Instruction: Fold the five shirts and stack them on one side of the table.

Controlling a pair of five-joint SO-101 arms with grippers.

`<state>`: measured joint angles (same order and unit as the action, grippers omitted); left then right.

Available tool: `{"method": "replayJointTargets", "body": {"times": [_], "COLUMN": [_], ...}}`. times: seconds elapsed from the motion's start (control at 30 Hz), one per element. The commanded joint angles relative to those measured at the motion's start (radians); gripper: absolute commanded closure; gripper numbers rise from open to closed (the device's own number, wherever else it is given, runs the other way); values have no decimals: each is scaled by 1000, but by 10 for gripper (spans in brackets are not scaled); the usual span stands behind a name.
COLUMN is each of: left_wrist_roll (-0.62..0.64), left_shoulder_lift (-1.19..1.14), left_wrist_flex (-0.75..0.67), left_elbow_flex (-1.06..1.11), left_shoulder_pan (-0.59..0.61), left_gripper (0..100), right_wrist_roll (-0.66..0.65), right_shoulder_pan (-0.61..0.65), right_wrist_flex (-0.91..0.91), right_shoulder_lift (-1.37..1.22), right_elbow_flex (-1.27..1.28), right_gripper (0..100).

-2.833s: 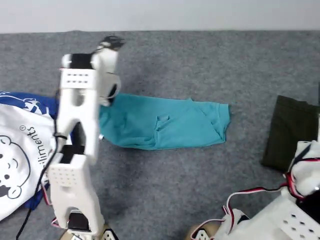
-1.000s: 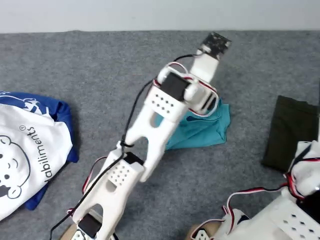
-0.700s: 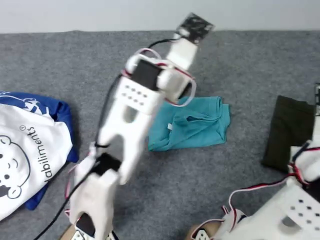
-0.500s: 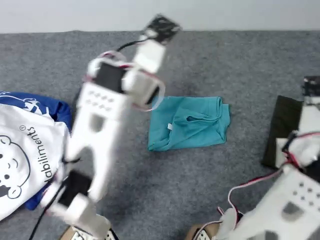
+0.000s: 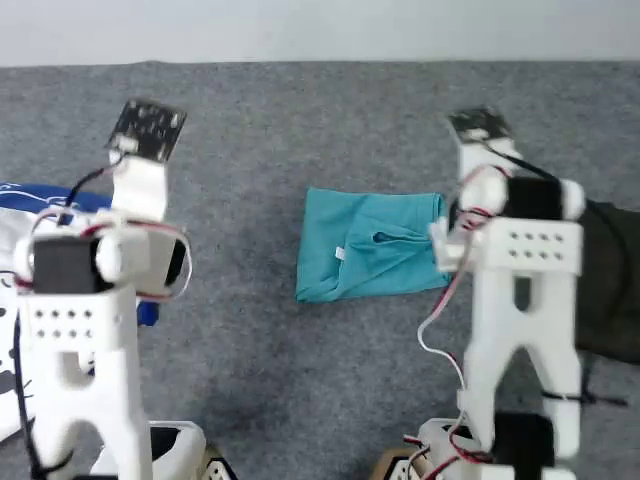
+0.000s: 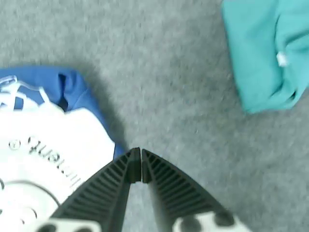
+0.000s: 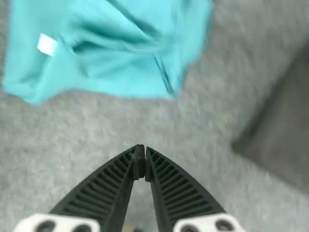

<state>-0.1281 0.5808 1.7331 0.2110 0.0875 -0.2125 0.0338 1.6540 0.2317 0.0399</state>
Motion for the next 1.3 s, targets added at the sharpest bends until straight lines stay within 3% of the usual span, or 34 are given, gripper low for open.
{"method": "replayJointTargets", "body": {"times": [0.0, 0.4, 0.6, 0.83, 1.13, 1.27], "left_wrist_roll": [-20, -20, -20, -20, -20, -20], "left_shoulder_lift": [97, 281, 284, 284, 282, 282], "left_wrist_flex": [25, 25, 25, 25, 25, 25], "left_elbow_flex": [87, 213, 213, 213, 213, 213], "left_shoulder_pan": [43, 152, 172, 170, 164, 164], "left_gripper": [994, 994, 994, 994, 994, 994], "right_wrist_roll": [9, -2, -2, -127, -295, -325], "right_shoulder_pan": [74, 277, 289, 226, 30, -18], "right_wrist_flex": [-84, -349, -389, -199, 124, 139], "right_shoulder_lift": [-76, -469, -673, -756, -699, -616], "right_elbow_flex": [-97, -287, -382, -399, -400, -402], "right_gripper": [988, 988, 988, 988, 988, 988]}}
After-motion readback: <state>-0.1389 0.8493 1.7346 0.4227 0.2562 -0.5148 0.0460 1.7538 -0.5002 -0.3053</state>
